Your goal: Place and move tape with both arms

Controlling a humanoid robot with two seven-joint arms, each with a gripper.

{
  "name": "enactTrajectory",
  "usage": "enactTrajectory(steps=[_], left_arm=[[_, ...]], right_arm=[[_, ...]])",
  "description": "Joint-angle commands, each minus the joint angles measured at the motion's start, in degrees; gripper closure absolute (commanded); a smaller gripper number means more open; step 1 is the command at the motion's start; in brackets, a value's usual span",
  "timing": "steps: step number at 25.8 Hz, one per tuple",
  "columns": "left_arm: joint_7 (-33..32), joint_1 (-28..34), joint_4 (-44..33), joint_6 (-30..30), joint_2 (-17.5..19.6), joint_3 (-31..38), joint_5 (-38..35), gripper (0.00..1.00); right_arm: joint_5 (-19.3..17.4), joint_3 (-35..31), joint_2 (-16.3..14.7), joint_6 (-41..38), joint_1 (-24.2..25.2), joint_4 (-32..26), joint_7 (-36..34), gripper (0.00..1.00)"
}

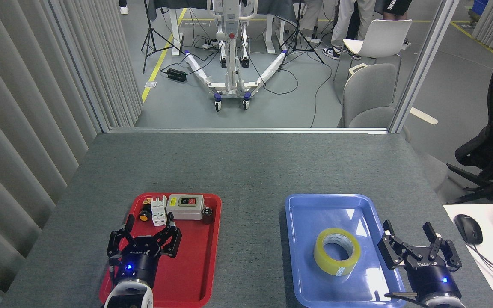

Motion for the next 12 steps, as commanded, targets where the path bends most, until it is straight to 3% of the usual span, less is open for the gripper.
enactTrajectory(steps=[1, 12], left_arm=[[-0.02, -0.11, 0.08, 0.02, 0.11, 0.0, 0.0, 0.0], [-0.02, -0.2, 0.26, 0.02, 0.03, 0.0, 0.09, 0.0]], right_arm=[[0.07, 0.04, 0.0, 0.05, 0.18, 0.0, -0.02, 0.0], [-0.02, 0.04, 0.0, 0.05, 0.18, 0.0, -0.02, 0.0]])
